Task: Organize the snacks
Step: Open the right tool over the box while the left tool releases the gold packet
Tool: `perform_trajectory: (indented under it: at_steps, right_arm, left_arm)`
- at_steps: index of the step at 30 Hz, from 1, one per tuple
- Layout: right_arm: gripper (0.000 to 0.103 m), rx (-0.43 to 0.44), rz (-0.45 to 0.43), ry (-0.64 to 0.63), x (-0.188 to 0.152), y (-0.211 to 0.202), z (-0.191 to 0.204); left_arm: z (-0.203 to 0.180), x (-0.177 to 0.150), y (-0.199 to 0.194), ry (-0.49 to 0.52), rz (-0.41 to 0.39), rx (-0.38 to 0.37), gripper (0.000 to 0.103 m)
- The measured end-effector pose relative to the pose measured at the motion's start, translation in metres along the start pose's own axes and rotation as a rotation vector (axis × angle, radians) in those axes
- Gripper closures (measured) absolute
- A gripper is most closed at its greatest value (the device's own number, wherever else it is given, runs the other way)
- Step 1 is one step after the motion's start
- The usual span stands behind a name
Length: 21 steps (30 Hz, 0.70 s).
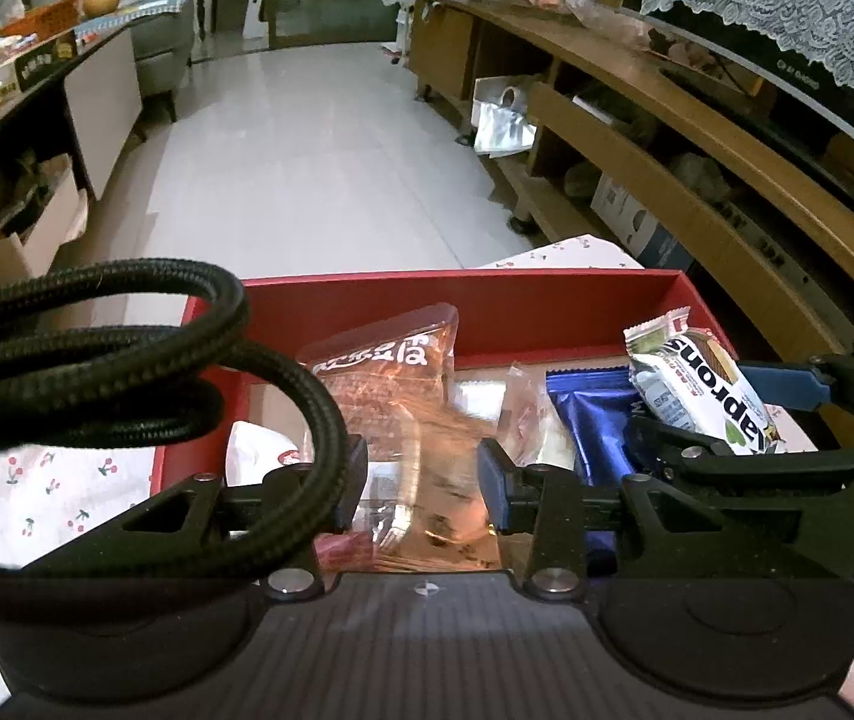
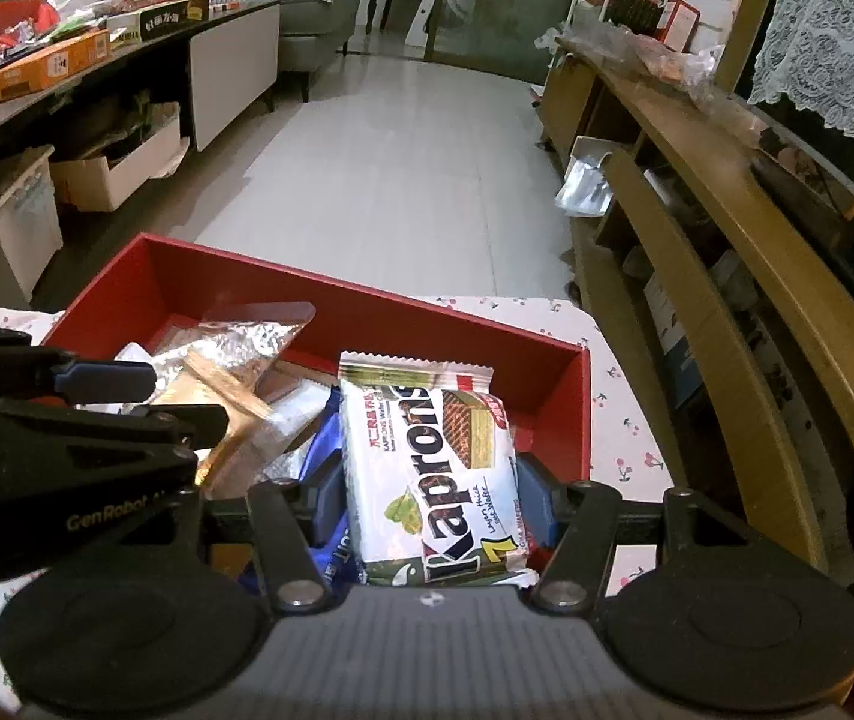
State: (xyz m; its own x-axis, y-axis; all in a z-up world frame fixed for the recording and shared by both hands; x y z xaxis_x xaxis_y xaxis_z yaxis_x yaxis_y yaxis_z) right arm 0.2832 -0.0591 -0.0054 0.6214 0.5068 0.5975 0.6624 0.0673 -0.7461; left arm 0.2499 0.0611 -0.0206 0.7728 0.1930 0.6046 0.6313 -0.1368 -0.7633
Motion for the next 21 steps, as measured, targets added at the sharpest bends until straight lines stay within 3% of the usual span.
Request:
perform_trajectory:
  at_steps: [6,10,21]
  right_arm:
    - [0.016,-0.019,-0.001,0.006,-0.001,-0.001,-0.001]
    - [0.016,-0.036,0.0,0.028,-0.002,-0.002,-0.007]
    - [0.013,-0.007,-0.009,0.082,-0.005,-0.011,-0.017]
  left_arm:
    - [0.004,0.0,-0.001,-0.013,0.001,0.003,0.044]
    - [0.004,0.001,-0.006,-0.016,-0.011,-0.005,0.031]
    - [0.004,0.002,-0.019,-0.031,-0.035,-0.011,0.016]
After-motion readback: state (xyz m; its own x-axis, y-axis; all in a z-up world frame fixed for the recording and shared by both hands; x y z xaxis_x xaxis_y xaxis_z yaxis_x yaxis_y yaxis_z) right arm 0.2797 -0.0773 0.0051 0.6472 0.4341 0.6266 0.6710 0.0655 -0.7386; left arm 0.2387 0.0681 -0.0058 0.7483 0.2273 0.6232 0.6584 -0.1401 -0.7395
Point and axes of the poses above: each gripper's, at about its wrist camera, not at the fingertips, and y roughly the way its jaws point, z to its left, x to its top, the point moved 2 cm from there along y, roughly the way its jaws point, and after that the axes turned 14 degrees about -y, right-handed, at the moved point
